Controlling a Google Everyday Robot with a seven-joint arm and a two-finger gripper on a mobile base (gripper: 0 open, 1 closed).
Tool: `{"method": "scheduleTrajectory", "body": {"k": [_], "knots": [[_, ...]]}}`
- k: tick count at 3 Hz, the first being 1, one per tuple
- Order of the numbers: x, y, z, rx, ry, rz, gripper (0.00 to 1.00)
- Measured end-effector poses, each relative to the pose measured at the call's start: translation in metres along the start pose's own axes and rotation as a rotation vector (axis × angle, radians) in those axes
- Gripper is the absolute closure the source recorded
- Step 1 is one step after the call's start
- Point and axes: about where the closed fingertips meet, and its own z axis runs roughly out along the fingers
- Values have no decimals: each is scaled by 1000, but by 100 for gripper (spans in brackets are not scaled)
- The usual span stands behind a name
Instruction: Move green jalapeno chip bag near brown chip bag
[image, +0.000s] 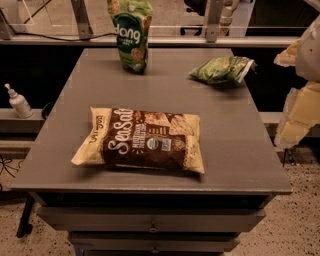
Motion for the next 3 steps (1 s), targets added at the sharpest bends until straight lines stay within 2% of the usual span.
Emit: {"method": "scheduleTrajectory", "body": {"k": [1, 2, 3], "knots": [[0, 0, 0, 0, 0, 0, 0], [-5, -23, 14, 23, -55, 6, 0], [-19, -62, 43, 53, -140, 15, 0]]}}
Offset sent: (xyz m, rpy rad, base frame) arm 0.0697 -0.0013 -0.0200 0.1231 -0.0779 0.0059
